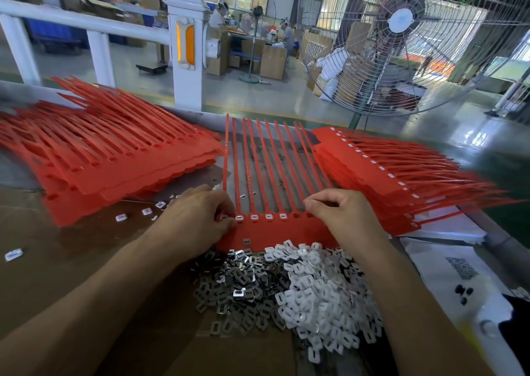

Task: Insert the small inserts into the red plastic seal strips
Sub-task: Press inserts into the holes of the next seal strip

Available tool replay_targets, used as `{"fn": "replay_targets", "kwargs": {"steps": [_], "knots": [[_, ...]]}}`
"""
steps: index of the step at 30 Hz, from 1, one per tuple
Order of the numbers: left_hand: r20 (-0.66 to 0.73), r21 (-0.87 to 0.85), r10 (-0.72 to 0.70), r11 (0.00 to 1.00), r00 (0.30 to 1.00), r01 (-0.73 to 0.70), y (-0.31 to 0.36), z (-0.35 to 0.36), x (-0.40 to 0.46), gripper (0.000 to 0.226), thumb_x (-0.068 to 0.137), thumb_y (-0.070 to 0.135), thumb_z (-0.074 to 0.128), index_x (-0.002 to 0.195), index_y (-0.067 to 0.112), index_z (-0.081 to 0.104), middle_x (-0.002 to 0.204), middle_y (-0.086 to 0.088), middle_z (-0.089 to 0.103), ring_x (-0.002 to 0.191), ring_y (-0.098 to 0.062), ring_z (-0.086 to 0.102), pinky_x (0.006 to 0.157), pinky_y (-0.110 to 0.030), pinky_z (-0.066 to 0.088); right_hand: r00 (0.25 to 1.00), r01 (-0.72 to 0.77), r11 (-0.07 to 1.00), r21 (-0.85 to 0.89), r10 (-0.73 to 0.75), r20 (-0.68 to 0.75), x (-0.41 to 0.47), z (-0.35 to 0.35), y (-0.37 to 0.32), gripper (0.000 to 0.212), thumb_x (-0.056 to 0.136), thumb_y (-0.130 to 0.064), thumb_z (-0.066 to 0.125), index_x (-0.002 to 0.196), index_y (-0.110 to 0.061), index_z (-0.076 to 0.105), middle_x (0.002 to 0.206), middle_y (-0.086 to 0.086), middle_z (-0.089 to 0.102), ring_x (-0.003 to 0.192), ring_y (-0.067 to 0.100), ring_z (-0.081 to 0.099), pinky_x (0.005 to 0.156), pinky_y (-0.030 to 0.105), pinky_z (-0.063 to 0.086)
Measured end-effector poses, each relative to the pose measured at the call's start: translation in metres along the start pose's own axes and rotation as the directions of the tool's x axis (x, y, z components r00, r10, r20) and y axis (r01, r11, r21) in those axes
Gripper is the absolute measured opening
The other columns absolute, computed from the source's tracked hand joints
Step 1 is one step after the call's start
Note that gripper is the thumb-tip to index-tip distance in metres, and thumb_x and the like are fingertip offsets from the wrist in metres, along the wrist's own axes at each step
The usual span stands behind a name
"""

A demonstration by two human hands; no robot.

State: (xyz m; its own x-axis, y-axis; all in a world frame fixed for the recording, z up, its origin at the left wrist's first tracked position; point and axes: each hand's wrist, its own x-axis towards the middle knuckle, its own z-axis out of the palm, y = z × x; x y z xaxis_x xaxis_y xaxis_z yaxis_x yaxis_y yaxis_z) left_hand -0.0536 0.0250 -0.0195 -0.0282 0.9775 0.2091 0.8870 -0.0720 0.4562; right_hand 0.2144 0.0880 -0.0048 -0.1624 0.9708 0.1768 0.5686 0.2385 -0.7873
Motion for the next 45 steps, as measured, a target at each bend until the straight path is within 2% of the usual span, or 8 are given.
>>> {"fn": "replay_targets", "kwargs": {"steps": [4, 8, 16, 23, 30, 34, 39, 45], "knots": [[0.000, 0.005, -0.004, 1.000, 1.000, 0.004, 0.000, 0.000, 0.000, 0.018, 0.088, 0.046, 0.071, 0.102, 0.035, 0.068, 0.100, 0.012, 0.053, 0.100, -0.013, 0.053, 0.092, -0.036, 0.046, 0.999, -0.036, 0.999, 0.003, 0.036, -0.034, 0.001, 0.007, -0.001, 0.009, 0.092, -0.030, 0.075, 0.084, -0.033, 0.077, 0.071, -0.018, 0.072, 0.064, -0.001, 0.066, 0.064, 0.025, 0.047], [0.007, 0.007, -0.010, 1.000, 1.000, 0.010, 0.001, -0.001, -0.001, 0.018, 0.089, 0.047, 0.070, 0.103, 0.035, 0.068, 0.101, 0.013, 0.053, 0.100, -0.013, 0.053, 0.092, -0.036, 0.047, 0.998, -0.052, 0.996, -0.075, 0.050, -0.023, 0.001, 0.014, -0.001, 0.009, 0.092, -0.037, 0.073, 0.083, -0.035, 0.076, 0.079, -0.017, 0.073, 0.075, 0.002, 0.068, 0.072, 0.032, 0.054], [0.016, 0.013, -0.014, 1.000, 1.000, 0.014, 0.002, -0.001, 0.000, 0.019, 0.090, 0.046, 0.069, 0.105, 0.036, 0.067, 0.101, 0.012, 0.052, 0.102, -0.014, 0.052, 0.094, -0.038, 0.046, 0.999, -0.030, 0.986, -0.161, 0.035, 0.027, 0.006, 0.021, -0.001, 0.013, 0.096, -0.029, 0.071, 0.086, -0.029, 0.079, 0.079, -0.020, 0.071, 0.080, -0.016, 0.061, 0.063, 0.018, 0.043], [0.016, 0.013, -0.010, 1.000, 1.000, 0.009, 0.002, -0.001, 0.000, 0.018, 0.089, 0.047, 0.069, 0.104, 0.036, 0.068, 0.102, 0.012, 0.054, 0.101, -0.014, 0.054, 0.094, -0.038, 0.047, 0.999, -0.044, 0.984, -0.172, 0.039, -0.031, 0.007, 0.026, -0.002, 0.010, 0.089, -0.025, 0.079, 0.081, -0.031, 0.079, 0.075, -0.023, 0.070, 0.073, -0.008, 0.065, 0.061, 0.014, 0.043], [0.020, 0.007, -0.013, 1.000, 1.000, 0.013, 0.001, -0.001, 0.000, 0.018, 0.089, 0.048, 0.069, 0.103, 0.037, 0.067, 0.101, 0.014, 0.053, 0.101, -0.012, 0.053, 0.094, -0.036, 0.047, 0.999, 0.017, 0.970, -0.243, -0.005, 0.049, 0.001, 0.019, -0.006, 0.016, 0.095, -0.017, 0.072, 0.099, -0.028, 0.082, 0.097, -0.022, 0.071, 0.079, -0.010, 0.062, 0.076, 0.011, 0.052], [0.019, 0.008, -0.015, 1.000, 1.000, 0.015, 0.000, -0.001, 0.000, 0.018, 0.089, 0.048, 0.069, 0.103, 0.038, 0.067, 0.101, 0.015, 0.052, 0.102, -0.012, 0.052, 0.094, -0.035, 0.046, 0.981, 0.171, 0.876, -0.450, -0.109, 0.161, -0.005, 0.016, -0.012, 0.032, 0.096, -0.007, 0.062, 0.116, -0.024, 0.080, 0.105, -0.020, 0.068, 0.069, -0.011, 0.052, 0.061, 0.004, 0.039], [0.031, 0.012, -0.025, 1.000, 0.999, 0.025, 0.002, -0.002, 0.000, 0.018, 0.090, 0.048, 0.069, 0.104, 0.038, 0.067, 0.102, 0.015, 0.052, 0.102, -0.012, 0.052, 0.094, -0.036, 0.047, 0.956, 0.273, 0.687, -0.674, -0.114, 0.271, -0.011, 0.016, -0.026, 0.034, 0.102, -0.012, 0.051, 0.117, -0.027, 0.078, 0.099, -0.003, 0.055, 0.087, 0.018, 0.062, 0.076, 0.038, 0.057], [0.028, 0.019, -0.024, 1.000, 0.999, 0.023, 0.004, -0.002, -0.002, 0.019, 0.090, 0.047, 0.068, 0.106, 0.037, 0.067, 0.102, 0.013, 0.052, 0.103, -0.013, 0.051, 0.094, -0.036, 0.046, 0.949, 0.277, 0.583, -0.764, -0.040, 0.314, -0.012, 0.018, -0.039, 0.036, 0.097, -0.005, 0.051, 0.112, -0.026, 0.076, 0.105, 0.000, 0.051, 0.095, 0.023, 0.061, 0.070, 0.034, 0.050]]}}
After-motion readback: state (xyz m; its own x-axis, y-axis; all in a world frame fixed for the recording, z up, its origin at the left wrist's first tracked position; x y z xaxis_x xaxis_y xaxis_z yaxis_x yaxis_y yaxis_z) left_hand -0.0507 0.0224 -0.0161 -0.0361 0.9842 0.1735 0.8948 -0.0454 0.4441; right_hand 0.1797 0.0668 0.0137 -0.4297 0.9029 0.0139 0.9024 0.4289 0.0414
